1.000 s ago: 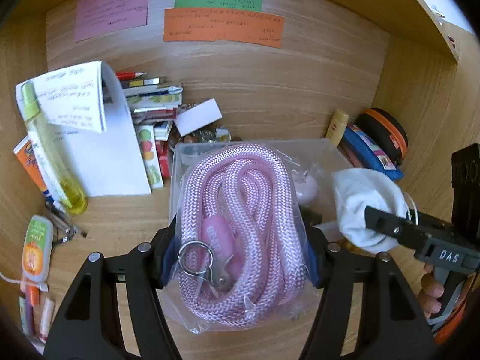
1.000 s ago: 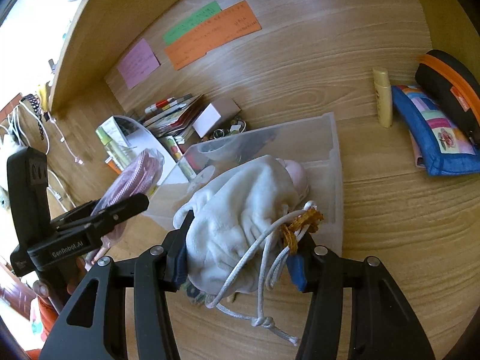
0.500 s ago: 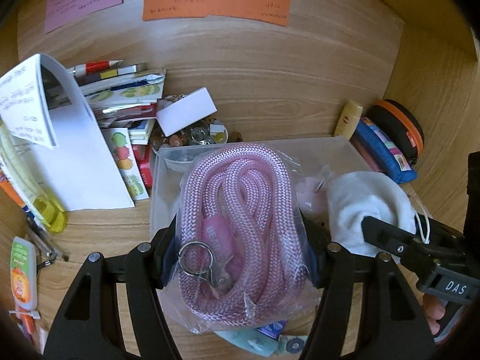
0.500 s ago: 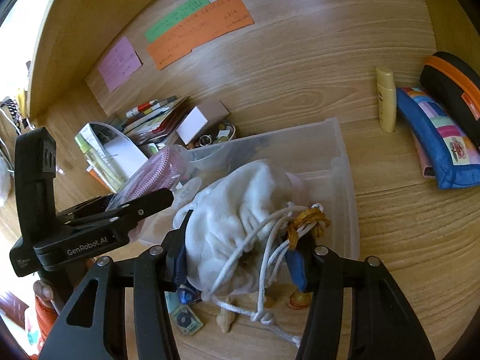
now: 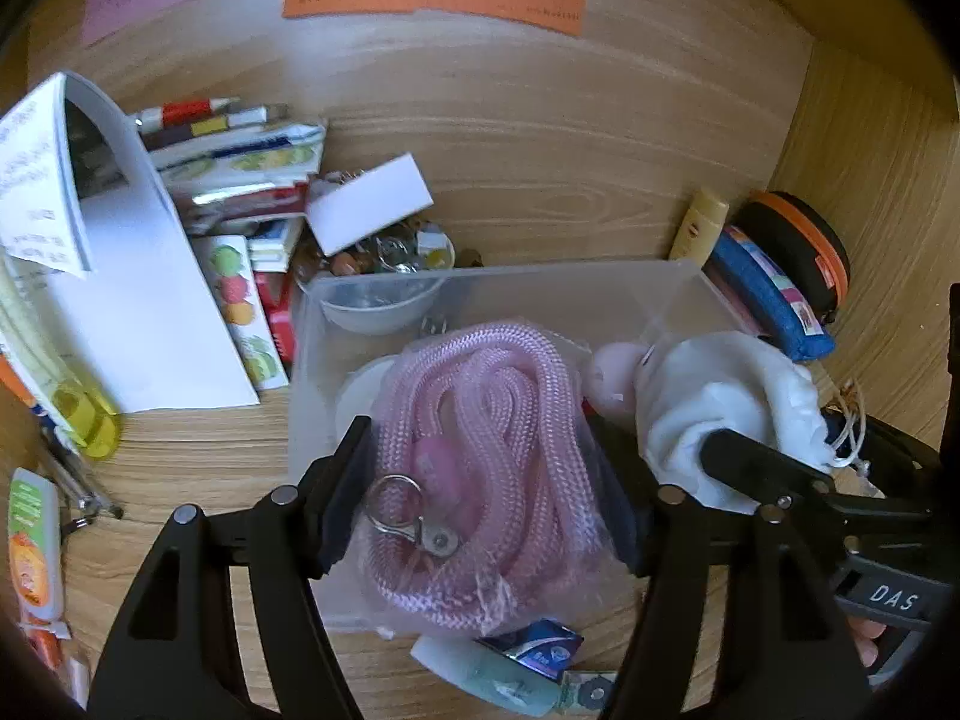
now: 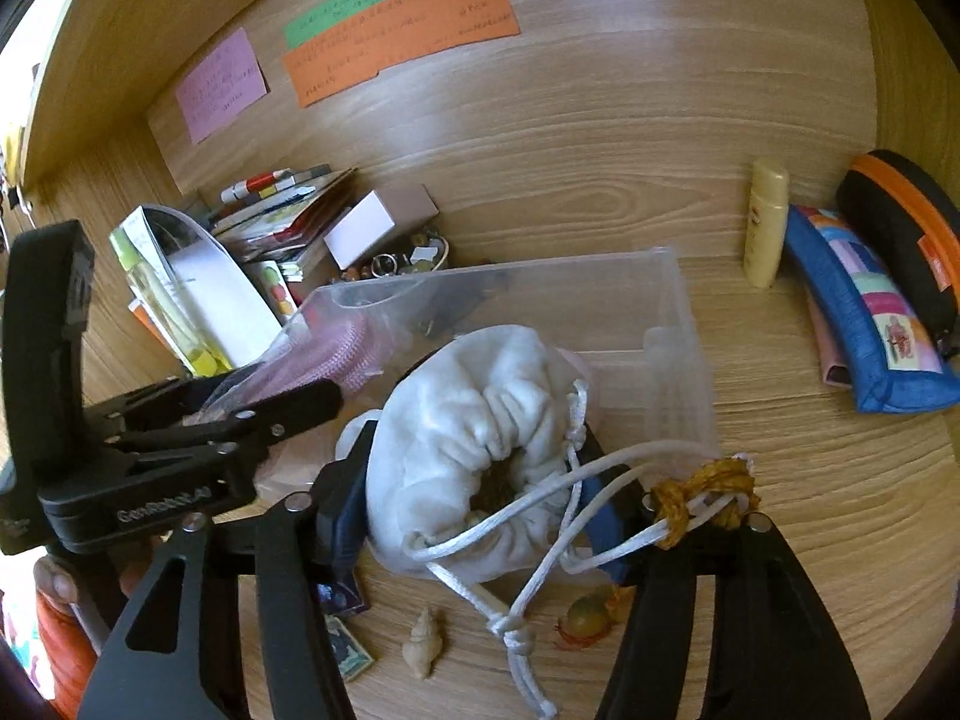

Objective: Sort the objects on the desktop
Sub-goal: 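Open both tools to release the pouch and rope into the bin, then withdraw both tools toward the light blue bottle and beaded cord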

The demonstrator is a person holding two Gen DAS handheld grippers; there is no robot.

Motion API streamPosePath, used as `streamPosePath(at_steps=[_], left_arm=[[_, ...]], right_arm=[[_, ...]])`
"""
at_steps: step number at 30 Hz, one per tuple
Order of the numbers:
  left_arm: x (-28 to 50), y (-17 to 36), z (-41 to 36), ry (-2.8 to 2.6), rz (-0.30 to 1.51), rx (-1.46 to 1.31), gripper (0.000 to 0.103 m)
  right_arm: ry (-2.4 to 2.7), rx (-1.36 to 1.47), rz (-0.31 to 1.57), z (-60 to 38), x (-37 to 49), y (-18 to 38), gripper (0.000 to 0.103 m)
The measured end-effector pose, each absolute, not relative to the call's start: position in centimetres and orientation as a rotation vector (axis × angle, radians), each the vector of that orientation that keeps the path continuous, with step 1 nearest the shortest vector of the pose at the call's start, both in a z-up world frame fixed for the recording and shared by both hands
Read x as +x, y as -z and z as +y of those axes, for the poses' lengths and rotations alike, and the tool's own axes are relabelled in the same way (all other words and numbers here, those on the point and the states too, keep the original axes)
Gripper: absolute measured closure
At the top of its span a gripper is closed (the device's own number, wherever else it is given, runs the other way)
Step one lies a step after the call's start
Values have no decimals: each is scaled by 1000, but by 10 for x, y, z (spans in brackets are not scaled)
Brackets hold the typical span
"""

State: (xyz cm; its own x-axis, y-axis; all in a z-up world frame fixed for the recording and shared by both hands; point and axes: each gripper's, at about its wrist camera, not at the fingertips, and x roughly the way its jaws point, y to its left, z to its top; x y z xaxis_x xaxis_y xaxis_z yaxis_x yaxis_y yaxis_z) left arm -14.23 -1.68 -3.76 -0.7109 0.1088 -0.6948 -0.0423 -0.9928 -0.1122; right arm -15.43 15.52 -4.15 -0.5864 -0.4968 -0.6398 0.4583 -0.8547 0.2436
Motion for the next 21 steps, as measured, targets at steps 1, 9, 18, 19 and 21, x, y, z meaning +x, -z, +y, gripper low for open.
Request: streamPosePath(at_steps=[1, 9, 18, 19, 21], left_arm=[[-140, 35, -18, -2833, -136, -1145, 33], [-120, 21, -16, -2861, -118, -1078, 29], [-98, 17, -14, -2864, -122, -1069, 28], [-95, 17, -13, -2865, -119, -1068, 26], [-89, 17, -11, -2871, -113, -1064, 21]], right_arm=[[2407, 989, -60, 155, -153, 41, 44], [2432, 954, -15, 161, -134, 29, 30], [2417, 983, -18, 170, -113, 32, 28], [2410, 987, -23, 172, -111, 33, 27], [2402, 992, -27, 173, -107, 35, 26]])
